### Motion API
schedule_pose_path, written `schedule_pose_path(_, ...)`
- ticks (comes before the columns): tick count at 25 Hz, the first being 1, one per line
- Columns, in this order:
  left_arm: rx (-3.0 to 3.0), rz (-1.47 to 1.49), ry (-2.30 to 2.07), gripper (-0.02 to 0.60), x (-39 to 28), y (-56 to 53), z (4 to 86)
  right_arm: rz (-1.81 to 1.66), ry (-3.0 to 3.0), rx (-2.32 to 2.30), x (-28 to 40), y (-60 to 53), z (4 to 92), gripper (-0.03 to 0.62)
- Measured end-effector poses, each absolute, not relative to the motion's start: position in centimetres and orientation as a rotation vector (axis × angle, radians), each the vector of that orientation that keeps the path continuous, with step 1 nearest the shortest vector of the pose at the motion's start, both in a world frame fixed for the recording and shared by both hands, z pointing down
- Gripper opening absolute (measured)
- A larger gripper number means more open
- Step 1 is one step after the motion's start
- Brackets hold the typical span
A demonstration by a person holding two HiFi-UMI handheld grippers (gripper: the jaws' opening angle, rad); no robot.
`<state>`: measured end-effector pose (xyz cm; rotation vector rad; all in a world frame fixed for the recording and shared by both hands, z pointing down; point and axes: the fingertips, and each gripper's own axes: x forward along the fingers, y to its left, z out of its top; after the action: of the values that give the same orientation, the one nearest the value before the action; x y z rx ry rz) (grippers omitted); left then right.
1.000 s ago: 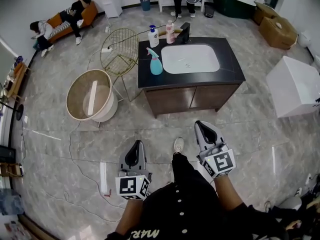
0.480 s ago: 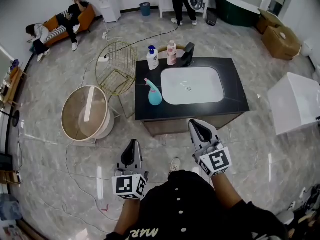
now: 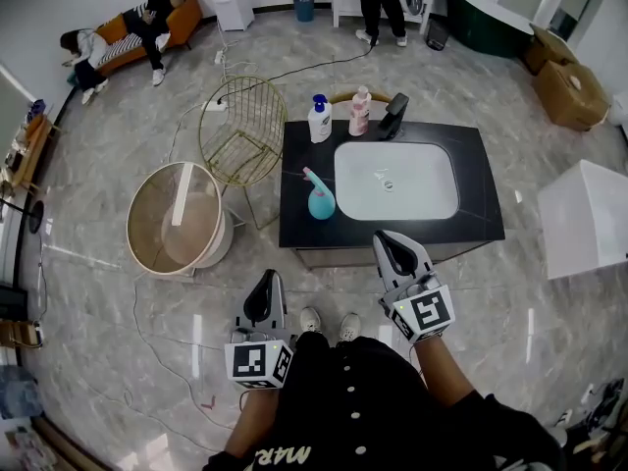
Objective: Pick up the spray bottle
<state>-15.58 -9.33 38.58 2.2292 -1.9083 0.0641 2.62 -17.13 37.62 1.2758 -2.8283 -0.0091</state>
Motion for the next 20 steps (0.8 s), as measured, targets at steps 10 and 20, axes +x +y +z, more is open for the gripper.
schedule_pose_path(10,2.297,0.092,-1.774,0.021,-15.7,-12.4,39.5,0.104,-2.801,1.217,-0.3,-20.3,40.2,0.112)
schedule_pose_path(20,2.179,0.198,-1.713,0.021,-17.1,-12.8,44.5,0.160,-2.701,1.094,-4.7,-27.4,49.1,0.192)
